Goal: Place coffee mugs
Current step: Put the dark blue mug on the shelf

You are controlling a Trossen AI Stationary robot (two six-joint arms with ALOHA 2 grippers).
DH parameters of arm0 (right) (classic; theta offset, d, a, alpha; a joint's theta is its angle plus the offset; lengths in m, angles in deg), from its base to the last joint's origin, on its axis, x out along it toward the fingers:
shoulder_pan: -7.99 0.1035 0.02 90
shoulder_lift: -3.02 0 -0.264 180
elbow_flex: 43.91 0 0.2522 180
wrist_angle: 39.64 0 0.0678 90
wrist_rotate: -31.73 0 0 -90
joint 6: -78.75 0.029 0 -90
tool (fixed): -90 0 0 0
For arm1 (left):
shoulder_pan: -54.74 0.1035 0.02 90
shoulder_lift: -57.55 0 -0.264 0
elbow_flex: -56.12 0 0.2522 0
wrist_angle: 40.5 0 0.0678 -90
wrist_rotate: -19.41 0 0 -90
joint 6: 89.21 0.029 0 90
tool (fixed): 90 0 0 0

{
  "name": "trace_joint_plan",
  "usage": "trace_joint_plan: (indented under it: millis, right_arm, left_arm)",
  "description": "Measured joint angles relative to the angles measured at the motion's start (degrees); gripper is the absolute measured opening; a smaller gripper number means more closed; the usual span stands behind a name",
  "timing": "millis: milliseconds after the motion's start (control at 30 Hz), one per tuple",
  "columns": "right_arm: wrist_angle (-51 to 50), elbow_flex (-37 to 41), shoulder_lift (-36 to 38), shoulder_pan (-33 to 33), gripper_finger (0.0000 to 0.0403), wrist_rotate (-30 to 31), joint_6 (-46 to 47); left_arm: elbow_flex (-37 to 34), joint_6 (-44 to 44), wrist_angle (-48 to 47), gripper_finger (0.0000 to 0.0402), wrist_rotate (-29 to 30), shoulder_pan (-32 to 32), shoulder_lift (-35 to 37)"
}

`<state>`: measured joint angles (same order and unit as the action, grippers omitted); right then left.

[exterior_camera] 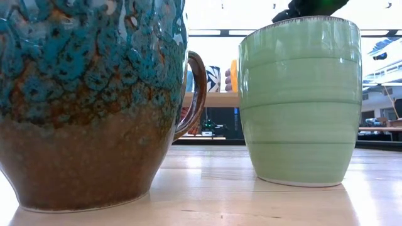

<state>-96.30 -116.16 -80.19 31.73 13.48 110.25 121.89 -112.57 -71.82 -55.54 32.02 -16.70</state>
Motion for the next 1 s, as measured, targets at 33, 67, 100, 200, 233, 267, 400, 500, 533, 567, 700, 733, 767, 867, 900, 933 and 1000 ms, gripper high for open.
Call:
trace_joint_plan:
  millis: [33, 67, 100, 200, 233, 267, 400, 500, 533, 567, 700, 733, 767, 867, 900, 933, 1000]
  right_arm:
    - [1.1, 0.5, 0.1, 0.3, 0.0132, 1.1, 0.0]
    - [2.2, 1.0, 0.1, 0.6, 0.0132, 2.1, 0.0]
    - [2.5, 1.6, 0.2, 0.9, 0.0132, 3.3, 0.2]
    - [6.4, 3.6, 0.1, 2.1, 0.0132, 7.5, 0.5]
    - [7.5, 4.3, 0.1, 2.4, 0.0132, 8.5, 0.7]
    - [8.9, 4.9, 0.1, 2.7, 0.0132, 9.3, 0.8]
    - [14.7, 5.7, 0.1, 2.9, 0.0132, 8.7, -4.9]
    - [20.6, 5.7, 0.0, 2.4, 0.0131, -0.1, -12.5]
    - [23.2, 5.7, 0.0, 2.1, 0.013, -3.5, -15.4]
    - [25.6, 5.7, 0.0, 1.9, 0.0129, -6.4, -18.1]
    - [37.1, 5.7, 0.0, 1.3, 0.0124, -13.2, -28.9]
    - [40.5, 5.7, 0.0, 1.2, 0.0124, -13.7, -31.3]
    - [44.3, 5.7, 0.0, 0.9, 0.0123, -14.2, -34.1]
    - [49.8, 5.6, 0.0, -0.1, 0.0122, -18.3, -37.1]
    - [50.3, 5.6, 0.0, -0.5, 0.0122, -21.7, -37.4]
    - [50.6, 5.6, 0.0, -1.0, 0.0122, -25.9, -37.6]
    - [51.6, 6.3, 0.0, -2.3, 0.0122, -35.0, -37.8]
  left_arm:
    - [1.4, 0.9, -1.6, 0.0142, -1.2, -1.0, -0.6]
    - [2.6, 1.6, -3.1, 0.0142, -2.5, -1.9, -1.3]
    - [3.9, 1.8, -3.9, 0.0142, -3.5, -3.0, -2.0]
    - [7.6, 2.8, -5.0, 0.0142, -5.3, -5.8, -3.8]
    - [8.5, 2.9, -5.2, 0.0142, -5.4, -6.8, -4.4]
    - [9.2, 2.9, -5.4, 0.0142, -5.5, -7.7, -5.0]
    - [12.2, 3.0, -5.6, 0.0142, -5.5, -10.7, -6.8]
    - [13.9, 2.4, -5.4, 0.0142, -5.5, -12.2, -8.2]
    - [14.3, 1.4, -5.5, 0.0142, -5.6, -12.5, -8.7]
    - [15.1, 0.6, -5.7, 0.0142, -5.8, -12.8, -9.4]
    - [18.0, -5.3, -5.6, 0.0142, -7.4, -13.3, -12.2]
    - [18.9, -6.6, -5.8, 0.0142, -8.3, -13.4, -12.9]
    - [19.9, -7.6, -7.3, 0.0142, -9.1, -13.5, -13.9]
    - [23.5, -7.7, -12.2, 0.0142, -10.9, -13.6, -17.0]
    - [24.5, -7.3, -14.4, 0.0142, -10.9, -13.8, -18.0]
    - [25.4, -6.7, -15.9, 0.0142, -10.9, -14.1, -18.8]
    - [26.2, -4.7, -16.9, 0.0142, -11.1, -14.7, -20.3]
